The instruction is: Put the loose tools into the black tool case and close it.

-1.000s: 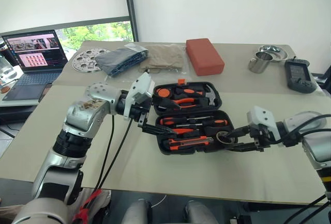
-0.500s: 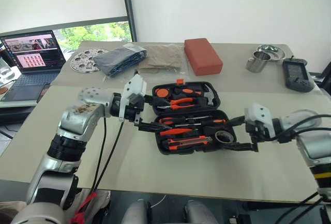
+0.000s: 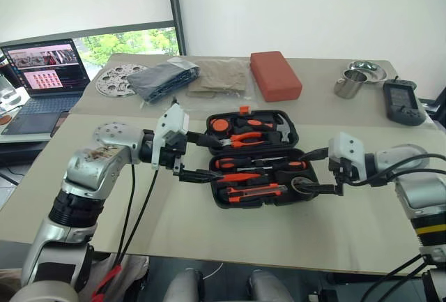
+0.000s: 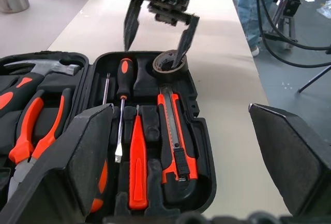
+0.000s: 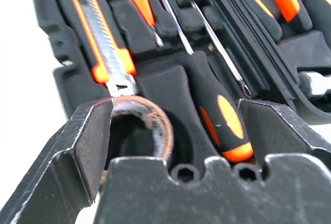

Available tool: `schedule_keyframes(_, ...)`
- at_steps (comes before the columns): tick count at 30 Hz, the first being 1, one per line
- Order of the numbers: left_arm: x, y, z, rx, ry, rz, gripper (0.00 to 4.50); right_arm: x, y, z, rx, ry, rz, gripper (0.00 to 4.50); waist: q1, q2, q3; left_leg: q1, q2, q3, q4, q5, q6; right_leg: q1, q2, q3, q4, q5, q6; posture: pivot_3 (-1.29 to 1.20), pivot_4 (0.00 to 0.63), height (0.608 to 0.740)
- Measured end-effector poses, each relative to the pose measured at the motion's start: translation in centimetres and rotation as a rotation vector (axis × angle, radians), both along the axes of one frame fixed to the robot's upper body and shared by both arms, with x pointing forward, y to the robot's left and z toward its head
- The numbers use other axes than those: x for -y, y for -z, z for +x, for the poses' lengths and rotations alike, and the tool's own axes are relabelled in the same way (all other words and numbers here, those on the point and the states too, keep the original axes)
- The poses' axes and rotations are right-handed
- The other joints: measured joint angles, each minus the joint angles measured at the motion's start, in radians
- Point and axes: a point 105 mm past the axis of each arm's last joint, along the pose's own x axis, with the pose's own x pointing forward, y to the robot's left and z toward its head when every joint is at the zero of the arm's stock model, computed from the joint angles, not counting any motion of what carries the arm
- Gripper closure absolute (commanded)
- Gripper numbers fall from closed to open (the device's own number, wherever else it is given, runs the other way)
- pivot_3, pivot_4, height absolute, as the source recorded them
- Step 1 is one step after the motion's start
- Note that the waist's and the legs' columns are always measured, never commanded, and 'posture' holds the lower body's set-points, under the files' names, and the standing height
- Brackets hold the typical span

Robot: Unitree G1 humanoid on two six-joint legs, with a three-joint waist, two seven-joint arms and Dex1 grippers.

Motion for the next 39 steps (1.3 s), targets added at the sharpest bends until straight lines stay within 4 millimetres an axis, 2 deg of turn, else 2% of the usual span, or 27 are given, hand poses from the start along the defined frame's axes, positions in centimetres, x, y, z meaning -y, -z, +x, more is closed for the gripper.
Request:
schedule_keyframes(3,-0.1,-0.1,0.0,0.000,-0.007,-0.004,0.00,0.0,-1.2,-0.4,0.024,-0.017,0.023,0.03,0.000,0.000,0.000,0.000,0.000,0.000,0.000,0.000,0.000,0.000,0.000,0.000,0.000,0.000,0.000,0.00,0.150,0.727)
schedule_keyframes(6,-0.3,0.1,0.0,-0.012,-0.016,-0.002,0.00,-0.2,-1.4,-1.3,0.000,-0.033,0.046,0.03,0.001,0.000,0.000,0.000,0.000,0.000,0.000,0.000,0.000,0.000,0.000,0.000,0.000,0.000,0.000,0.00,0.150,0.727)
schedule_keyframes(11,-0.2,0.1,-0.4,-0.016,-0.006,-0.011,0.00,-0.9,-0.4,-5.6,-0.204,-0.122,0.045,0.03,0.008,0.000,0.000,-0.001,0.000,-0.001,-0.001,0.000,0.000,0.000,-0.001,0.000,-0.001,0.000,0.000,0.00,0.150,0.727)
schedule_keyframes(13,-0.3,0.1,-0.5,-0.017,-0.006,-0.009,0.00,-0.5,0.6,-7.9,-0.339,-0.123,-0.010,0.03,0.013,-0.001,0.000,-0.001,0.000,-0.001,-0.001,0.000,0.000,0.000,-0.001,-0.001,-0.002,0.000,0.000,0.00,0.150,0.727)
schedule_keyframes(16,-0.3,0.2,-0.5,-0.019,-0.007,-0.008,0.00,-0.6,1.0,-9.1,-0.411,-0.121,-0.029,0.03,0.007,-0.002,0.001,0.000,0.000,-0.002,-0.001,0.000,0.000,0.000,0.000,0.000,-0.001,-0.001,0.001,0.00,0.150,0.727)
schedule_keyframes(20,-0.3,0.2,-0.5,-0.020,-0.005,-0.008,0.00,-0.9,0.9,-8.4,-0.380,-0.095,-0.014,0.03,-0.003,-0.005,0.003,0.001,0.001,-0.004,-0.001,0.000,0.000,0.000,0.000,0.000,-0.001,-0.002,0.004,0.00,0.150,0.727)
schedule_keyframes(25,-0.3,0.2,-0.5,-0.020,-0.004,-0.008,0.00,-1.4,1.3,-6.4,-0.300,-0.023,0.023,0.03,-0.001,-0.005,0.003,0.000,0.000,-0.006,-0.001,0.000,0.000,0.000,0.000,0.000,-0.001,-0.001,0.002,0.00,0.150,0.727)
schedule_keyframes(32,-0.3,0.2,-0.5,-0.020,-0.006,-0.006,0.00,-0.9,2.0,-5.9,-0.292,0.017,-0.001,0.03,0.006,-0.004,0.002,-0.001,0.000,-0.006,-0.001,0.000,0.000,-0.001,-0.001,0.000,-0.002,-0.001,0.001,0.00,0.150,0.727)
schedule_keyframes(35,-0.4,0.3,-0.5,-0.023,-0.008,-0.006,0.00,-1.1,1.7,-5.6,-0.277,0.015,0.018,0.03,0.004,-0.004,0.002,0.000,0.000,-0.006,-0.001,0.000,0.000,-0.001,0.000,0.000,-0.001,-0.001,0.001,0.00,0.150,0.727)
schedule_keyframes(39,-0.4,0.3,-0.4,-0.023,-0.011,-0.006,0.00,-1.8,0.4,-5.1,-0.233,-0.005,0.072,0.03,-0.001,-0.005,0.003,0.000,0.000,-0.006,-0.001,0.000,0.000,-0.001,0.000,-0.001,-0.001,-0.001,0.001,0.00,0.150,0.727)
